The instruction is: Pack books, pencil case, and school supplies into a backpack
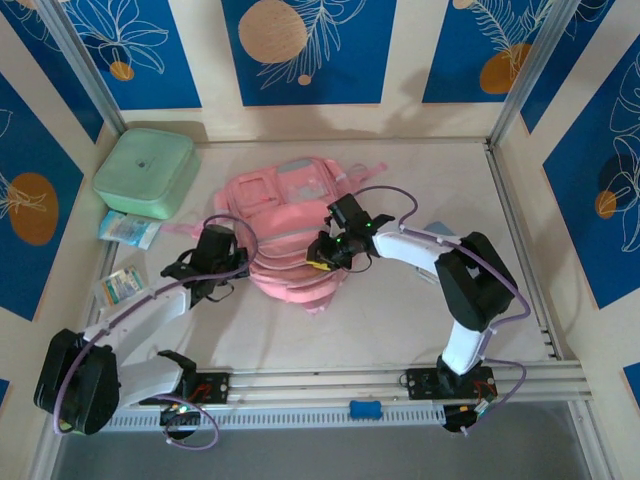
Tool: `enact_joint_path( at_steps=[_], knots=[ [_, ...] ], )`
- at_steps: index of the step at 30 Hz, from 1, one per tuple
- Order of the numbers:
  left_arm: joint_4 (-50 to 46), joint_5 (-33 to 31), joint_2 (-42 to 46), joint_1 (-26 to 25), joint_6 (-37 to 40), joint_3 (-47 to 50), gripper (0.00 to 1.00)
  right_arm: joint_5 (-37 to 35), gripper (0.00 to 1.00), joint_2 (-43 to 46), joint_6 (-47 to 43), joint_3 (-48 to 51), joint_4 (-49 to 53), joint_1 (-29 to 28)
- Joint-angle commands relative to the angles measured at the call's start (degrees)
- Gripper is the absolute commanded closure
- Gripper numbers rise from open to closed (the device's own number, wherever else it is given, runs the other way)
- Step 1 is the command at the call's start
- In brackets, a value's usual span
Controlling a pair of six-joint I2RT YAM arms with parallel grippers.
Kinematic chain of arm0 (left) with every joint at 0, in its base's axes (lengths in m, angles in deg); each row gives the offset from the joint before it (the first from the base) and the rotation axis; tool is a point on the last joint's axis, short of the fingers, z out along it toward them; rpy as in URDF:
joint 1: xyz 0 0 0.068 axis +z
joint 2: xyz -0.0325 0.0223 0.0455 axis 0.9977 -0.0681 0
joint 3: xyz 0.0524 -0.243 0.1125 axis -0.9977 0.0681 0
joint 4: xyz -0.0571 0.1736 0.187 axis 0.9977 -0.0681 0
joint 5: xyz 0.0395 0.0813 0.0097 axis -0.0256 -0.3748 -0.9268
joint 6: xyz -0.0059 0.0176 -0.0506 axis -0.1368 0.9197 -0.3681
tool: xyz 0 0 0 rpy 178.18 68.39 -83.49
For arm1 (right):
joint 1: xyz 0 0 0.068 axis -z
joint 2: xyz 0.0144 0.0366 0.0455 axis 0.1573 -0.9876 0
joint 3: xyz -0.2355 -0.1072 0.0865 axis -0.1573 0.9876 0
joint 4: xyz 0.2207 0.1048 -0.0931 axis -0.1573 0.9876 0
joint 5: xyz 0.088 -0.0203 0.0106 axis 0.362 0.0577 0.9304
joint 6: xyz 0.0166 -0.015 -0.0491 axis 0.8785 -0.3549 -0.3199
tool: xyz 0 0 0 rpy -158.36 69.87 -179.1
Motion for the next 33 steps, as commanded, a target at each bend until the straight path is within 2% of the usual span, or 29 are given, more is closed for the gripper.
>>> enact_joint_path(
  at_steps=[1, 6, 11, 14, 19, 21, 23, 25, 26, 29, 30, 32, 33],
  knots=[
    [4.05, -5.55, -2.09, 0.52, 4.61, 0.3, 1.0, -8.84, 0.8, -2.86, -1.96, 2.33, 0.73, 1.94],
    [8.12, -6.28, -6.25, 1.76, 7.36, -0.7, 1.0, -8.33, 0.83, -4.89, -1.38, 3.71, -0.12, 5.45],
    [9.75, -8.27, -10.48, 4.58, 8.46, -2.96, 1.0, -11.73, 0.84, -4.94, -2.29, 2.56, 2.87, 6.16],
    [11.53, -7.65, -12.17, 6.74, 8.1, -3.66, 1.0, -10.79, 0.86, -4.28, -2.18, 2.85, 3.35, 6.56],
    [11.57, -4.38, -15.79, 8.54, 7.45, -6.99, 1.0, -12.58, 0.86, -0.53, -3.42, 2.33, 6.13, 4.82],
    [11.69, 0.43, -16.6, 8.35, 7.44, -7.8, 1.0, -10.74, 0.85, 1.83, -4.17, 2.68, 5.16, 4.66],
    [10.46, 1.52, -16.08, 7.56, 5.6, -7.48, 0.97, -11.23, 0.79, 5.13, -5.58, 1.63, 6.63, 3.99],
    [8.29, 3.4, -14.49, 7.14, 4.53, -6.99, 0.76, -13.02, 0.7, 8.9, -7.07, 0.7, 8.95, 3.6],
    [6.92, 3.4, -13.04, 6.77, 3.53, -6.57, 0.69, -13.31, 0.65, 10.98, -7.96, 0.36, 10.04, 3.87],
    [3.04, 3.58, -7.54, 5.19, 1.54, -4.74, 0.58, -14.5, 0.48, 16.56, -9.7, -0.29, 13.99, 6.0],
    [2.01, 3.63, -5.74, 4.55, 0.64, -4.23, 0.55, -14.91, 0.4, 17.97, -10.08, -0.38, 15.13, 7.23],
    [0.9, 4.42, -2.05, 2.42, -1.43, -2.89, 0.49, -15.34, 0.15, 19.82, -10.85, -1.04, 17.92, 11.64],
    [0.14, 4.47, -0.72, 1.35, -2.38, -2.5, 0.47, -15.41, 0.09, 20.14, -11.13, -1.24, 18.89, 13.91]
  ],
)
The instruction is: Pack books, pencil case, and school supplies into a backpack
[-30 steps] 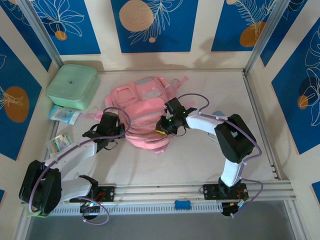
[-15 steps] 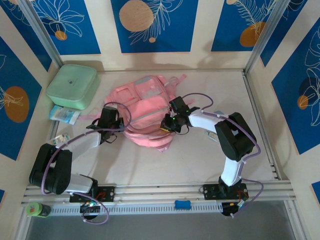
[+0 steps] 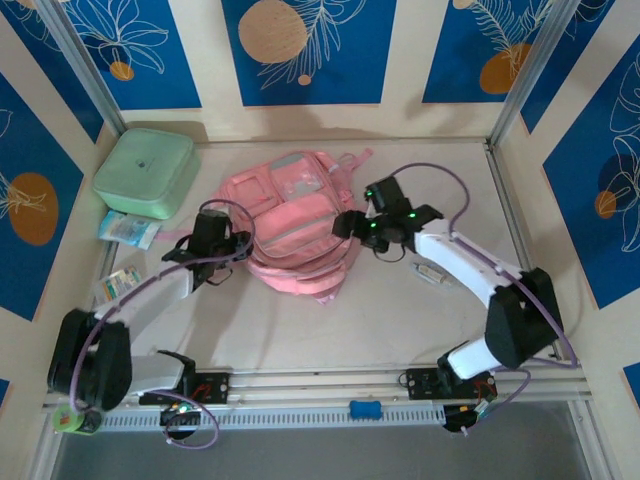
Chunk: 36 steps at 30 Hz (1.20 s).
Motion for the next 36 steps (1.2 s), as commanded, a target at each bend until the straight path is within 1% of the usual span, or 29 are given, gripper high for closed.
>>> enact_joint_path(
  at_steps=[1, 3, 5, 8, 9, 11, 13, 16, 20, 23, 27, 30, 32, 36],
  knots=[
    [-4.83, 1.66, 4.81, -3.85, -4.55, 1.78, 0.44, -3.23, 0.05, 1.71, -2.27, -1.55, 7.46, 7.27],
    [-4.48, 1.67, 6.68, -7.25, -6.41, 2.54, 0.4, -5.06, 0.0, 1.98, -3.43, -1.73, 8.03, 12.28],
    [-4.02, 0.54, 7.37, -12.05, -8.75, 2.54, 0.38, -7.52, 0.01, 0.51, -4.35, -2.59, 9.13, 17.69],
    [-2.32, 0.54, 5.08, -18.75, -11.13, 1.54, 0.32, -6.39, 0.01, -3.02, -4.92, -4.49, 9.56, 24.96],
    [-2.31, -0.11, 4.11, -20.92, -12.03, 0.97, 0.31, -5.17, 0.01, -4.12, -4.98, -4.78, 9.25, 26.84],
    [-0.28, -1.09, 1.75, -25.23, -13.53, 0.29, 0.29, -5.32, 0.01, -6.26, -5.09, -5.72, 9.27, 30.17],
    [2.26, -1.28, -0.7, -28.28, -14.86, -0.44, 0.26, -5.7, 0.01, -8.11, -5.44, -6.27, 8.64, 32.82],
    [4.52, -2.24, -5.14, -32.21, -15.45, -3.08, 0.21, -4.06, 0.01, -11.41, -5.13, -7.04, 8.13, 36.78],
    [8.48, -2.56, -10.39, -35.02, -17.06, -5.55, 0.13, -0.46, 0.01, -14.84, -4.15, -6.66, 6.83, 41.28],
    [10.46, -2.58, -13.24, -36.04, -17.53, -7.02, 0.08, 2.2, 0.01, -15.7, -2.79, -4.41, 5.39, 43.03],
    [11.63, -2.54, -14.94, -36.24, -18.52, -7.52, 0.01, 5.33, 0.01, -14.05, -0.64, 0.54, 3.52, 42.98],
    [10.08, -3.82, -14.63, -36.42, -18.43, -7.85, 0.01, 7.4, 0.01, -11.65, 1.67, 4.8, 2.66, 42.49],
    [9.12, -4.39, -14.03, -36.44, -18.28, -7.7, 0.0, 9.06, 0.01, -9.5, 3.46, 7.71, 1.89, 41.4],
    [8.31, -5.23, -12.47, -36.4, -18.33, -6.84, 0.01, 10.42, 0.01, -3.53, 6.67, 12.89, 1.65, 36.92]
  ],
)
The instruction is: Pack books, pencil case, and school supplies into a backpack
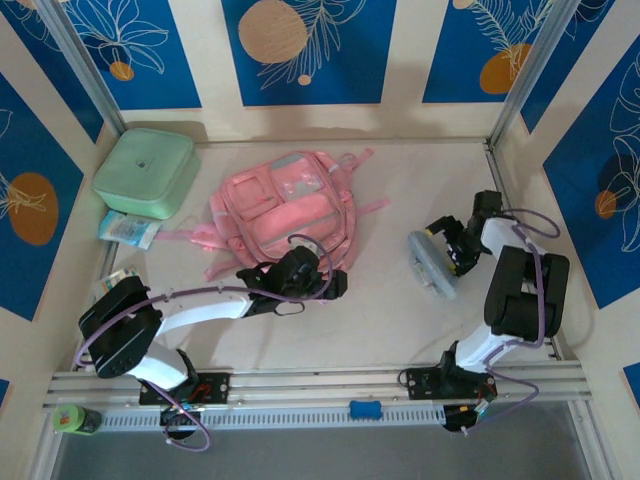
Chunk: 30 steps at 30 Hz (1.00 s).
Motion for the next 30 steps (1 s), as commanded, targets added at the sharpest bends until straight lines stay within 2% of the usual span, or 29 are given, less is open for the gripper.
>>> enact_joint_path(
  at_steps=[1, 6, 8, 11, 14, 18, 21, 26, 28, 30],
  knots=[
    [-0.96, -1.91, 2.07, -0.44, -0.19, -0.84, 0.0, 3.88, 0.01, 5.81, 4.76, 3.31, 0.57, -3.72],
    [-2.18, -2.91, 3.18, -0.44, 0.15, -0.73, 0.01, 6.2, 0.01, 10.19, 6.51, 5.93, -0.44, -8.95],
    [-2.23, -2.73, 3.7, -0.44, 0.39, -0.72, 0.01, 6.55, 0.01, 10.49, 4.56, 4.87, 1.52, -10.24],
    [-2.72, -3.15, 4.73, -0.44, 0.23, -0.24, 0.01, 1.58, 0.01, 11.59, 0.54, 4.01, 5.88, -10.26],
    [-2.35, -3.57, 6.04, -0.47, -0.21, 1.34, 0.01, 3.94, 0.01, 13.58, -3.43, 5.72, 5.17, -7.73],
    [-1.31, -3.69, 7.59, -0.44, -0.95, 3.49, 0.0, 0.35, 0.01, 12.44, -9.3, 3.14, 9.44, -13.17],
    [-1.78, -4.16, 8.46, -0.36, -0.81, 4.14, 0.01, 1.72, 0.01, 11.49, -10.23, 3.32, 9.59, -14.04],
    [-2.44, -4.72, 9.78, -0.27, 0.14, 5.29, 0.01, -6.09, 0.01, 10.29, -11.43, -0.83, 15.42, -21.35],
    [-2.3, -4.99, 10.31, -0.11, 0.72, 5.56, 0.0, -6.24, 0.01, 8.03, -12.37, -2.15, 16.44, -23.09],
    [-1.75, -4.93, 10.42, 0.13, 1.34, 5.68, 0.0, -10.09, 0.01, 5.09, -12.57, -4.41, 19.06, -25.64]
  ],
)
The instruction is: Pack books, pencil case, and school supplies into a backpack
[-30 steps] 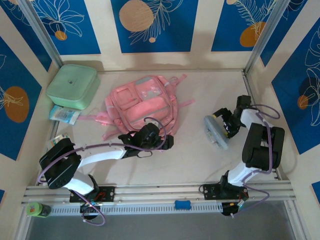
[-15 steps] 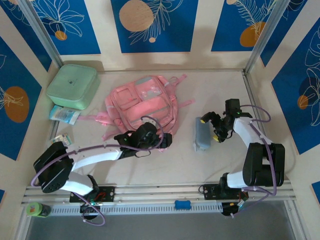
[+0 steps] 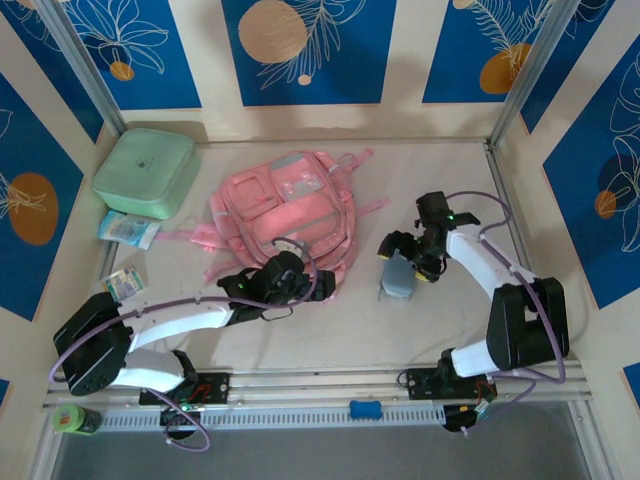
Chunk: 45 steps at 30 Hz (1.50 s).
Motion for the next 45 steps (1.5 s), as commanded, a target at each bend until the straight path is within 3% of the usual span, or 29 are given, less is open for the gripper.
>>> enact_joint_path(
  at_steps=[1, 6, 10, 19, 26, 30, 36, 40, 45],
  knots=[
    [0.07, -1.13, 1.34, 0.27, 1.64, 0.73, 0.01, -6.76, 0.01, -4.47, -2.21, -3.61, 6.7, -3.55],
    [0.2, -0.66, 1.39, 0.8, 3.01, 1.15, 0.01, -14.74, 0.01, -8.36, -1.27, -5.47, 10.34, -7.67],
    [1.05, 0.25, 1.22, 1.53, 3.19, 1.81, 0.01, -16.25, 0.01, -10.4, 0.85, -6.28, 11.46, -10.03],
    [2.14, 1.65, 1.14, 2.74, 3.26, 3.02, 0.01, -11.47, 0.01, -10.33, 0.23, -4.65, 4.77, -7.69],
    [-0.43, 0.85, 2.0, 3.52, 5.59, 1.62, 0.01, -7.21, 0.21, -8.67, -2.1, -2.99, 1.54, -5.87],
    [-7.41, -1.99, 3.6, 3.71, 11.23, -2.07, 0.01, -7.15, 0.23, -6.16, -3.43, -3.59, 2.81, -5.51],
    [-13.69, -5.3, 3.77, 4.52, 30.95, -7.99, 0.0, -5.47, 0.25, -1.93, -5.61, -5.41, 6.19, -5.55],
    [-20.61, -9.34, -3.36, 5.25, 42.42, -16.26, 0.03, -2.38, 0.25, 0.63, -6.37, -6.06, 7.57, -5.78],
    [-24.84, -10.68, -13.94, 8.16, 51.37, -25.51, 0.07, -0.63, 0.25, 1.88, -6.69, -6.14, 7.65, -6.54]
  ],
)
